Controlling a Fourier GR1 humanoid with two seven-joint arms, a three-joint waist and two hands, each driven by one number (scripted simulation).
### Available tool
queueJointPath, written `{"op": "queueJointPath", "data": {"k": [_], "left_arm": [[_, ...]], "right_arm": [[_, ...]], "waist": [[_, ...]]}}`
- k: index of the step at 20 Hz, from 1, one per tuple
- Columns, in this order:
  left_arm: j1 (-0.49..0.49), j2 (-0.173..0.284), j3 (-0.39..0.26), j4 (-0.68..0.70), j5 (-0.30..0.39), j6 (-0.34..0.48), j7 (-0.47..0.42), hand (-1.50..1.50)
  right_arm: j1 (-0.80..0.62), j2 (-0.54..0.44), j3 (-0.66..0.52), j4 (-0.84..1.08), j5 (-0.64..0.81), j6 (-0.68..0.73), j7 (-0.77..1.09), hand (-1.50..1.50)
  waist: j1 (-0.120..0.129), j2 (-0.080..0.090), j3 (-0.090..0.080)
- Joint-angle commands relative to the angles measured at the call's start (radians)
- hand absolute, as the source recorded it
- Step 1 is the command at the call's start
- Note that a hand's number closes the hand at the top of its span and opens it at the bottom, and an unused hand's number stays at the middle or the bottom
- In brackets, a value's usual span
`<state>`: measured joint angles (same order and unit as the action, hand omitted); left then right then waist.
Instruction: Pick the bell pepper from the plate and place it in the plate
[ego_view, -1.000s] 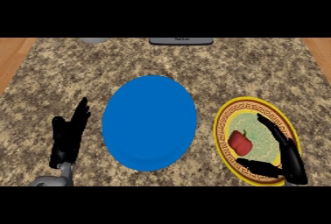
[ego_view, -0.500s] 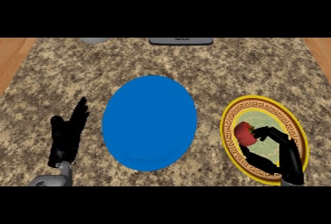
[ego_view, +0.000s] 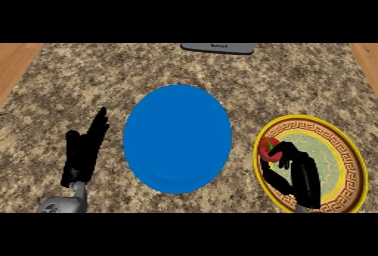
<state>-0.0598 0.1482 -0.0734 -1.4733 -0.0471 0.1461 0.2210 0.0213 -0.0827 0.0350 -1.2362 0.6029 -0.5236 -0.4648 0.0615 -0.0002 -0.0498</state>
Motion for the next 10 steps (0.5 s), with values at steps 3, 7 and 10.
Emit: {"op": "queueJointPath", "data": {"k": [3,7,10], "left_arm": [[-0.015,-0.002,-0.017,0.002,-0.008,-0.009,0.006,0.00],[-0.022,-0.003,-0.020,0.011,-0.009,-0.011,0.015,0.00],[-0.032,-0.010,-0.023,0.014,-0.012,-0.005,0.029,0.00]], "right_arm": [[-0.054,0.079,0.116,0.017,0.185,-0.079,0.239,1.50],[-0.112,0.080,0.160,-0.039,0.251,-0.143,0.404,1.50],[-0.170,0.081,0.171,-0.056,0.327,-0.214,0.534,1.50]], "waist": [[0.051,0.019,0.026],[0.043,0.005,0.031],[0.027,-0.003,0.032]]}}
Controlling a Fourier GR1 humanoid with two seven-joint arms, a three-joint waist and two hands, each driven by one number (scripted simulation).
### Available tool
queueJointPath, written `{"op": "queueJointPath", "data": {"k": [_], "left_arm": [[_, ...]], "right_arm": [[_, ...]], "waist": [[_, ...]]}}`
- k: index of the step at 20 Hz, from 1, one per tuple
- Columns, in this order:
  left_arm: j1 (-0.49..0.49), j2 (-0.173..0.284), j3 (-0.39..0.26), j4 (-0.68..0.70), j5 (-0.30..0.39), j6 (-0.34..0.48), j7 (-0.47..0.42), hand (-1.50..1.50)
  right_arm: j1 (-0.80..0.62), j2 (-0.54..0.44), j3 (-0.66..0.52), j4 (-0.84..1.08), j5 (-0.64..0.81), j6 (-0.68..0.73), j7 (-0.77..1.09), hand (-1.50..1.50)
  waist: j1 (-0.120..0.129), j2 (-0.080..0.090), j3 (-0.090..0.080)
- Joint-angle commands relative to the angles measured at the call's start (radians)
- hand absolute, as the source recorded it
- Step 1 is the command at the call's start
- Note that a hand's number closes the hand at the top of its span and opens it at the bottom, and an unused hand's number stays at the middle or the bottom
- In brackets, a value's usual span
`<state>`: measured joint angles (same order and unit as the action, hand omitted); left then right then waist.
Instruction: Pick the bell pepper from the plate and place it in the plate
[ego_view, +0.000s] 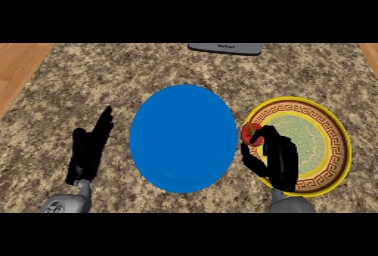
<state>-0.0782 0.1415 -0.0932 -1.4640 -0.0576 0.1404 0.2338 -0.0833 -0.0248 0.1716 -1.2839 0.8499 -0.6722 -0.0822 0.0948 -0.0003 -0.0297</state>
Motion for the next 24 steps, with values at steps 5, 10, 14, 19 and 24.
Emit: {"op": "queueJointPath", "data": {"k": [5,10,14,19,24], "left_arm": [[-0.007,-0.018,-0.005,0.019,-0.005,0.014,0.009,0.00],[-0.014,-0.015,-0.001,0.022,-0.009,0.017,0.016,0.00],[-0.007,-0.030,-0.012,0.030,-0.017,0.027,0.008,0.00],[-0.009,-0.044,-0.019,0.033,-0.021,0.033,-0.001,0.00],[-0.018,-0.016,0.005,0.029,-0.002,0.006,-0.004,0.00]], "right_arm": [[-0.149,0.024,0.073,0.014,0.183,-0.092,0.410,1.50],[-0.262,0.025,0.114,0.047,0.298,-0.040,0.701,1.50],[-0.372,0.025,0.167,0.062,0.398,0.053,0.956,1.50],[-0.566,0.025,0.277,0.117,0.474,0.221,1.303,1.50],[-0.645,0.025,0.388,0.204,0.349,0.306,1.490,1.50]], "waist": [[-0.013,-0.001,0.014],[-0.016,-0.005,0.017],[-0.025,-0.011,0.019],[-0.009,-0.003,0.024],[-0.011,0.008,0.028]]}}
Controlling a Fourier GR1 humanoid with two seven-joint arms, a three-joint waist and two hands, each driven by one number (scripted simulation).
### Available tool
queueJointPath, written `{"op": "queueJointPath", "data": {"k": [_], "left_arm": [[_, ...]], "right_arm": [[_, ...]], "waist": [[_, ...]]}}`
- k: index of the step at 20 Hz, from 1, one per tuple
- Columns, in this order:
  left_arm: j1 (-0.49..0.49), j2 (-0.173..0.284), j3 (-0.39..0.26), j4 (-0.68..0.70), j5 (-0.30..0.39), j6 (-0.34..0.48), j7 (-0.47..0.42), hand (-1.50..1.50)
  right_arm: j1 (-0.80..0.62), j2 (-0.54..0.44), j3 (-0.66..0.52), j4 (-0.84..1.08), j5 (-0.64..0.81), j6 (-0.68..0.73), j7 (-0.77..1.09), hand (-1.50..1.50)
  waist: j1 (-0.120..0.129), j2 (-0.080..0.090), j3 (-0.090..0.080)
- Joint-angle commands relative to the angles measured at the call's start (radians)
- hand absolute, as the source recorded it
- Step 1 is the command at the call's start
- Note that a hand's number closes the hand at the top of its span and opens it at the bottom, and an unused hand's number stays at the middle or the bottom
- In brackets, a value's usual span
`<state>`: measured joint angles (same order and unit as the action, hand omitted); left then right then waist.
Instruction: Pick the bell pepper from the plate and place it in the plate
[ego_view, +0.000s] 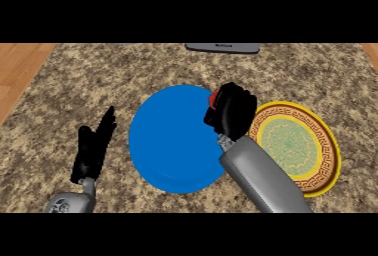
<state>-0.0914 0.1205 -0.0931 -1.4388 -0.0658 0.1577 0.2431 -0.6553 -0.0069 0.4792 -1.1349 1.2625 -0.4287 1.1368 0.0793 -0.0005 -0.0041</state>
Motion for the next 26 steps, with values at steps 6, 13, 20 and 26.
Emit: {"op": "queueJointPath", "data": {"k": [6,13,20,26], "left_arm": [[-0.011,-0.007,0.023,0.055,0.003,0.006,-0.043,0.00],[-0.033,0.009,0.051,0.025,0.016,0.002,0.008,0.00],[-0.002,0.017,0.045,-0.013,0.005,0.007,0.015,0.00],[0.033,0.007,0.060,0.011,0.015,0.010,-0.045,0.00]], "right_arm": [[-0.060,0.006,0.119,0.034,-0.369,0.070,0.235,1.50],[-0.071,0.006,0.203,0.133,-0.560,-0.032,0.112,-1.50],[-0.098,0.006,0.200,-0.015,-0.487,-0.367,-0.038,-1.50],[0.044,0.007,0.189,-0.168,-0.482,-0.621,-0.096,-1.50]], "waist": [[-0.009,0.011,0.004],[-0.045,0.006,0.004],[-0.050,-0.002,0.007],[-0.071,-0.002,0.005]]}}
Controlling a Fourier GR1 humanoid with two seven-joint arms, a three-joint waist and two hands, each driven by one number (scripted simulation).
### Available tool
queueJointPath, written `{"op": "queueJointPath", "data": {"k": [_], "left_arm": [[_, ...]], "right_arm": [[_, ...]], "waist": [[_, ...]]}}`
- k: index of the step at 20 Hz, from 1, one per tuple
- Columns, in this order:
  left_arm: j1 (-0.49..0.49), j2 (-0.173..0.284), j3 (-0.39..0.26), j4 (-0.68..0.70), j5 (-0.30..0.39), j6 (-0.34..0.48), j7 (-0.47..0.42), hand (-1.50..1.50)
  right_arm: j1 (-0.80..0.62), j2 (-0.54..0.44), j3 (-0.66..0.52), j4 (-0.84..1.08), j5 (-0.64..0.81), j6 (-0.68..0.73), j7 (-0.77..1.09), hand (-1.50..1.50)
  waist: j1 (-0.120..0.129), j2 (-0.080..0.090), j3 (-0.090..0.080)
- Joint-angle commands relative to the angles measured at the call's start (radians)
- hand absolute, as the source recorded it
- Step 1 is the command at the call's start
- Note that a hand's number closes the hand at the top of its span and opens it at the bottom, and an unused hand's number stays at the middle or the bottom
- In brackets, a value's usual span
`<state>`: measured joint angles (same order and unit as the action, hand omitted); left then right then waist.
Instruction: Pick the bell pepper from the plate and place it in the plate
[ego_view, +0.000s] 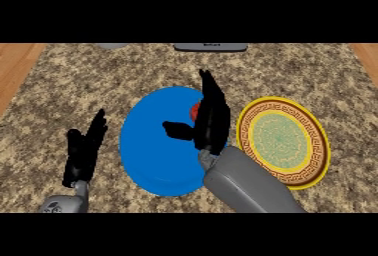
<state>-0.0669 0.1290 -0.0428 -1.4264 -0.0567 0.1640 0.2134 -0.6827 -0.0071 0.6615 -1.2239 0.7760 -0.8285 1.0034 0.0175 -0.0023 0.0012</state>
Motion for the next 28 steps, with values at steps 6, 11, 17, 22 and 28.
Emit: {"op": "queueJointPath", "data": {"k": [6,11,17,22,28], "left_arm": [[0.003,0.002,0.013,-0.015,0.007,-0.009,0.012,0.00],[0.078,-0.034,-0.032,-0.091,-0.043,0.033,0.011,0.00],[0.075,0.016,0.018,-0.097,0.001,-0.038,0.034,0.00],[0.011,-0.038,-0.006,-0.046,-0.041,0.011,0.035,0.00],[0.009,0.004,0.061,-0.003,0.007,-0.040,-0.013,0.00]], "right_arm": [[0.195,0.007,0.103,-0.089,-0.078,-0.330,-0.109,-1.50],[0.222,0.007,0.149,-0.099,-0.116,-0.367,-0.197,-1.50],[0.152,0.007,0.166,0.024,-0.204,-0.423,-0.252,-1.50],[0.063,0.007,0.212,0.078,-0.134,-0.448,-0.039,-1.50],[0.101,0.007,0.238,0.160,-0.115,-0.503,-0.035,-1.50]], "waist": [[-0.007,0.005,-0.001],[-0.008,0.003,-0.001],[-0.004,0.004,-0.001],[-0.005,0.002,-0.001],[-0.004,0.003,-0.001]]}}
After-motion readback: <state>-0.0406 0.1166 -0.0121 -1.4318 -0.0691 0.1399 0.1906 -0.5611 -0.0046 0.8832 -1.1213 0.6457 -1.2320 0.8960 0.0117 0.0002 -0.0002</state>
